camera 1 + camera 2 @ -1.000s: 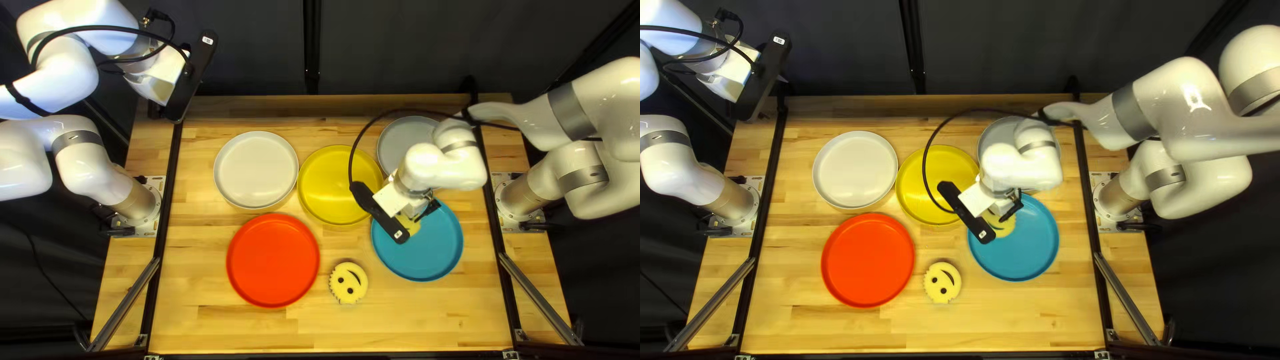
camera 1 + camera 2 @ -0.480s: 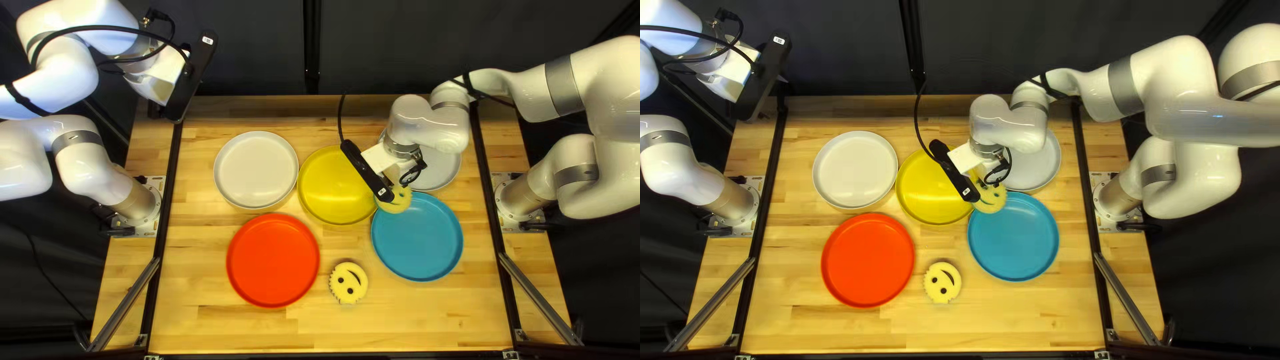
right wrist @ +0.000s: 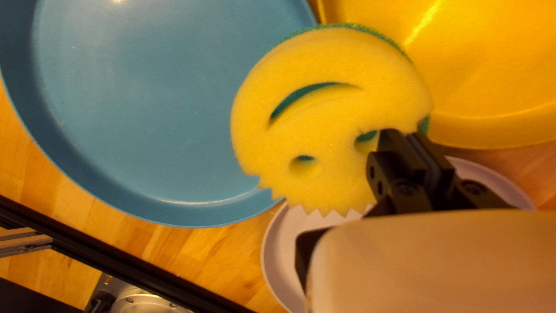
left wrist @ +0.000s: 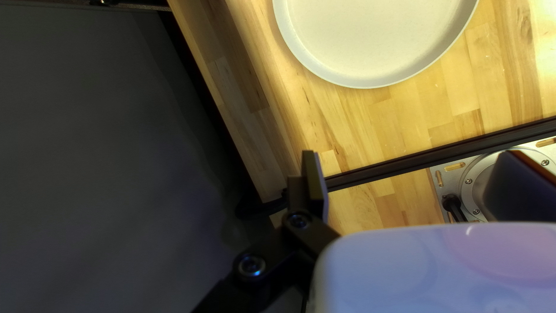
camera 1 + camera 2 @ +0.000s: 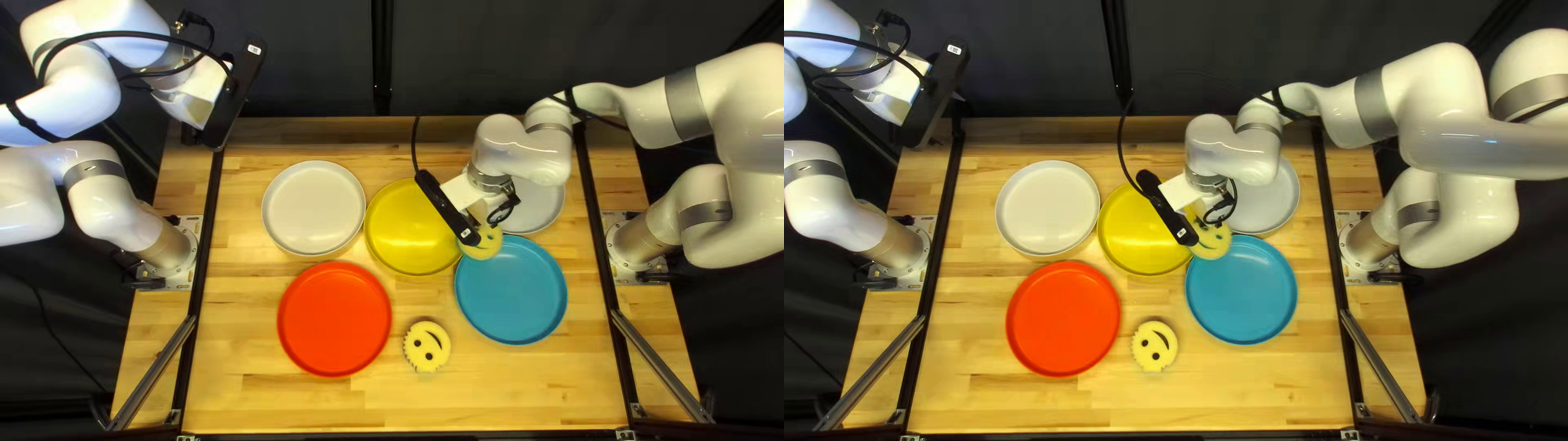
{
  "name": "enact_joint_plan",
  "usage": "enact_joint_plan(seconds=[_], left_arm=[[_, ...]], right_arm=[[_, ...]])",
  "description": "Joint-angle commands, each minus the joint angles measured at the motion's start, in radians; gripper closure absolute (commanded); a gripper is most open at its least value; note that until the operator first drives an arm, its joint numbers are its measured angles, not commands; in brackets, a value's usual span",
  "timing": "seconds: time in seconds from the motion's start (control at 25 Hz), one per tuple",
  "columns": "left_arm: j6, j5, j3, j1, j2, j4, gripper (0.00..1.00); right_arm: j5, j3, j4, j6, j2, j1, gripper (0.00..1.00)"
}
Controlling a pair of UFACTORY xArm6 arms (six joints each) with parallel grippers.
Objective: Pick up sponge and scrub the plate
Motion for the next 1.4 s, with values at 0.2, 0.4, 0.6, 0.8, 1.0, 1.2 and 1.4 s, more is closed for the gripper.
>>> enact_joint_plan(seconds=[0.2,0.4,0.6,0.8,1.0,1.2,1.4], left_arm=[[0.0,0.0,0.0,0.0,0.0,0.0,0.0],[0.0,0.0,0.0,0.0,0.0,0.0,0.0],[0.0,0.0,0.0,0.0,0.0,0.0,0.0],[0.0,0.0,0.0,0.0,0.0,0.0,0.0],[0.0,0.0,0.0,0.0,0.0,0.0,0.0],[0.0,0.0,0.0,0.0,0.0,0.0,0.0],[0.0,0.0,0.0,0.0,0.0,0.0,0.0]], right_arm=[[0.061,-0.245,0.05,-0.167,0.207,-0.166,1.0],[0.107,-0.35,0.084,-0.213,0.286,-0.243,1.0],[0.182,-0.503,0.09,-0.207,0.4,-0.293,1.0],[0.251,-0.621,0.076,-0.172,0.481,-0.328,1.0],[0.279,-0.657,0.062,-0.126,0.494,-0.34,1.0],[0.264,-0.642,0.051,-0.086,0.485,-0.355,1.0],[0.239,-0.631,0.041,-0.077,0.492,-0.379,1.0]])
